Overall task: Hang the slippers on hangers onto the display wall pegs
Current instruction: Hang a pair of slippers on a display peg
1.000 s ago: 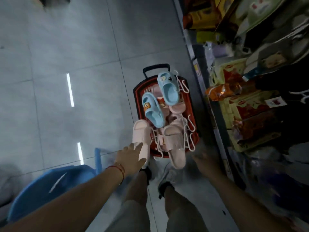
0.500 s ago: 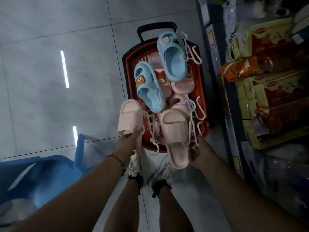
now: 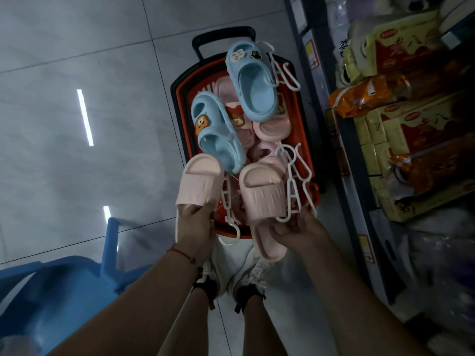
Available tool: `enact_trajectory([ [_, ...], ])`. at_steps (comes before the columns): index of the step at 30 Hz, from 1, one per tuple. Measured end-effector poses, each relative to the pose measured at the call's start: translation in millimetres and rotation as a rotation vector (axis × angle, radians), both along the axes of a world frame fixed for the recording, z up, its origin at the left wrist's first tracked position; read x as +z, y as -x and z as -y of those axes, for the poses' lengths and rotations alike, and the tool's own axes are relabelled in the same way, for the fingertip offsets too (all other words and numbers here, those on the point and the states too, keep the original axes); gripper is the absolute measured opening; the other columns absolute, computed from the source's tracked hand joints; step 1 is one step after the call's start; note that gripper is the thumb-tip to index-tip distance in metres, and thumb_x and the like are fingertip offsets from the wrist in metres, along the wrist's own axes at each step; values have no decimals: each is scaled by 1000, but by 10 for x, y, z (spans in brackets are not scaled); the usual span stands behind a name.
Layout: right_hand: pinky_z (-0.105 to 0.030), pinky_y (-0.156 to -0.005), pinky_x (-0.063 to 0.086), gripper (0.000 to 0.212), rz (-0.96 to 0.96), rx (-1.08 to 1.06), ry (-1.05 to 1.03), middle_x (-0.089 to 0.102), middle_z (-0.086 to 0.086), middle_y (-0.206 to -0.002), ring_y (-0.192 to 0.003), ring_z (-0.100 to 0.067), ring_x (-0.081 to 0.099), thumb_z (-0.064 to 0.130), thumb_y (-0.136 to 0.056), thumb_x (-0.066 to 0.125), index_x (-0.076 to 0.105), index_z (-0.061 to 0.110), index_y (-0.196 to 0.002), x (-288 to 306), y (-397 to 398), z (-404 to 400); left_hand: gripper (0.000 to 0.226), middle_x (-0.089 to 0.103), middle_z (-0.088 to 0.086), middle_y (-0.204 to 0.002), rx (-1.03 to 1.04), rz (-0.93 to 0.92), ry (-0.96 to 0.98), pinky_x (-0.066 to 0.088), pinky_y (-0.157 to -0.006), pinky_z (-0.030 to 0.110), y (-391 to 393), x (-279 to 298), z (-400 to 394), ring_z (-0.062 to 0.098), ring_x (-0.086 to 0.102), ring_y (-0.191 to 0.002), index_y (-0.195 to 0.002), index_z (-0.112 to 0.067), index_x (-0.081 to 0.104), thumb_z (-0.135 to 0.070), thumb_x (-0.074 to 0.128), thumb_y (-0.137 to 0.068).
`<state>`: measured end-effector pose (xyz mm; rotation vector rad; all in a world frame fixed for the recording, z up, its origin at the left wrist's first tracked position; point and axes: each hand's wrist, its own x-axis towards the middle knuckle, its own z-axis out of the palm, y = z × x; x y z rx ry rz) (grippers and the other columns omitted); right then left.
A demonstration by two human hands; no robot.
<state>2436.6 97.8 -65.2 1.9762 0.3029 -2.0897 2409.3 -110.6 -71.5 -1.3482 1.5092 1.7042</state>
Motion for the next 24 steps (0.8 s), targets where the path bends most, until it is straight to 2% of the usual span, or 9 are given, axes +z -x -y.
enact_trajectory([
  [3,-47,-107,43,18,-65,-137,-52,70,-7,-107,-111,-28,62,25,-102,53,66,12,-99,9,51,132,7,58,8,-71,41,-18,-70,40,-38,19,-24,40,-6,7,50,-42,-98,-11,52,-8,58,-99],
  [5,-42,-103,44,18,-76,-149,-78,69,-3,-95,-98,-24,63,26,-101,56,64,13,-93,25,90,202,3,67,9,-82,119,-6,-153,50,-44,21,-30,86,19,10,62,-50,-101,-10,56,-8,53,-102],
  [8,-40,-101,46,17,-101,-158,-84,70,-3,-93,-93,-24,64,26,-100,58,66,11,-96,157,80,248,22,71,9,-111,286,54,-346,58,-55,23,3,210,108,15,74,-68,-122,-6,56,-17,44,-107],
  [11,-40,-106,45,14,-167,-176,-61,73,-4,-96,-98,-23,66,22,-94,62,68,10,-98,409,-7,274,31,72,6,-117,334,98,-447,54,-76,26,58,456,172,17,69,-99,-127,-3,62,-21,50,-105],
  [13,-42,-107,46,21,-222,-183,-60,75,-6,-96,-101,-24,68,19,-80,68,70,8,-98,663,-25,304,31,73,6,-120,342,106,-508,51,-87,30,88,688,158,20,65,-112,-124,-3,66,-22,55,-102],
  [16,-44,-100,50,20,-272,-166,-99,77,-9,-89,-87,-25,74,19,-76,68,76,6,-88,1146,7,325,36,72,4,-124,234,77,-588,47,-101,35,132,1137,74,22,62,-121,-127,-6,67,-27,57,-100],
  [19,-49,-98,52,24,-313,-187,-147,78,-10,-90,-94,-26,72,21,-79,67,71,7,-98,1796,119,275,48,66,3,-133,83,10,-663,42,-109,36,291,1728,-58,20,60,-119,-133,-10,64,-33,62,-90],
  [21,-46,-84,59,17,-370,-200,-176,77,-10,-86,-90,-24,73,21,-90,63,69,7,-97,2334,233,194,61,63,4,-137,-4,-71,-689,42,-108,36,509,2208,-139,21,59,-118,-137,-11,61,-35,69,-82],
  [24,-43,-66,60,25,-475,-223,-224,75,-11,-79,-70,-23,75,22,-100,55,69,4,-90,3280,424,66,77,60,3,-136,-140,-260,-753,48,-106,36,886,3059,-317,23,58,-119,-147,-11,51,-36,78,-79],
])
